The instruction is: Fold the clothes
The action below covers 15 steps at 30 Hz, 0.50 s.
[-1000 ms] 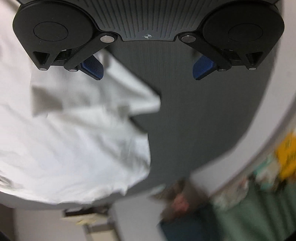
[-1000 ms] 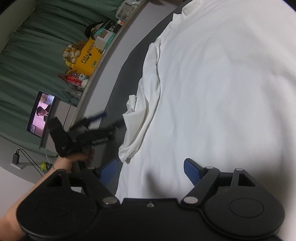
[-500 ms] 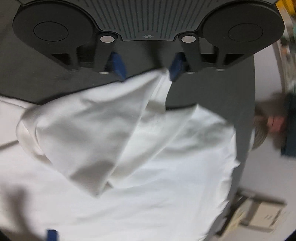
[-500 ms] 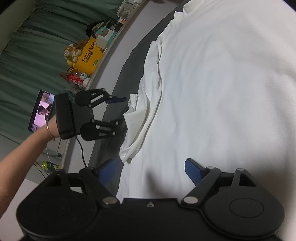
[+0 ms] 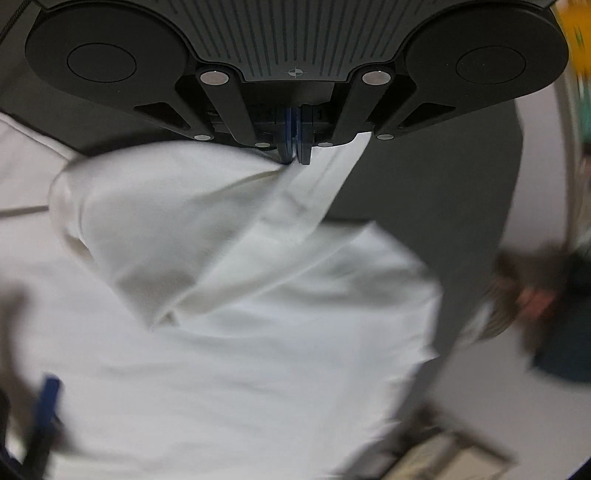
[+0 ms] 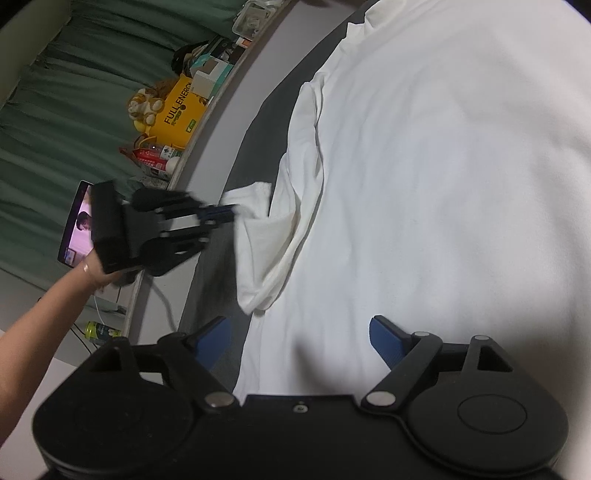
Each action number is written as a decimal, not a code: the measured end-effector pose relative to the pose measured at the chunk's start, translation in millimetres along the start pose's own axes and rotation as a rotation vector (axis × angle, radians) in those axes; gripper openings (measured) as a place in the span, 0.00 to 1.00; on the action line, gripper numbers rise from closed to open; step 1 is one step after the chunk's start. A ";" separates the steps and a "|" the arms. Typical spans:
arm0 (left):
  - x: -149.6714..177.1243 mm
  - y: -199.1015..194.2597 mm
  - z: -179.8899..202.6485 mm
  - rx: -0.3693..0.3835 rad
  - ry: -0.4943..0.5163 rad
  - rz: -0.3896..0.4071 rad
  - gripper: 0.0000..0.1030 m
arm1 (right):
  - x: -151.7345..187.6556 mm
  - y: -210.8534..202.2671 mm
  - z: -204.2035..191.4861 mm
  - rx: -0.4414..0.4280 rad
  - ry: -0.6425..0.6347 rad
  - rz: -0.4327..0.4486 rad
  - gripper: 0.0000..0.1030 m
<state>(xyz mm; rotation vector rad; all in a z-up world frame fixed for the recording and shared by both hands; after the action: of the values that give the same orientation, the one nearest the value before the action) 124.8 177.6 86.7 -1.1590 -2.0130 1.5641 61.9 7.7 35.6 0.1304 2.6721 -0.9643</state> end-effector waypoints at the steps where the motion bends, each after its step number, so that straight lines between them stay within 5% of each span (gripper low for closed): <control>1: 11.5 -8.8 -9.4 -0.026 -0.062 -0.008 0.02 | 0.7 -0.2 -0.2 0.000 0.001 -0.001 0.80; 8: 99.0 -47.2 -81.6 -0.139 -0.599 -0.109 0.02 | 5.5 3.1 -5.0 0.000 -0.014 -0.012 0.80; 15: 150.2 -28.8 -77.0 -0.002 -0.861 -0.147 0.02 | 3.9 5.7 -4.1 0.000 -0.012 -0.013 0.80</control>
<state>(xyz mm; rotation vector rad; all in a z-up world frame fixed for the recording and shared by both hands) 75.1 340.0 107.7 -0.3024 -2.4981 2.2078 58.2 14.6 34.0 0.1066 2.6653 -0.9659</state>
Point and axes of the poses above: each gripper's, at about its wrist camera, not at the fingertips, and y roughly the way its jaws point, z to its right, x to its underside, the point moved 1 cm from there along y, roughly the way its jaws point, and after that the axes turned 11 degrees about x, right-handed, at the moved point
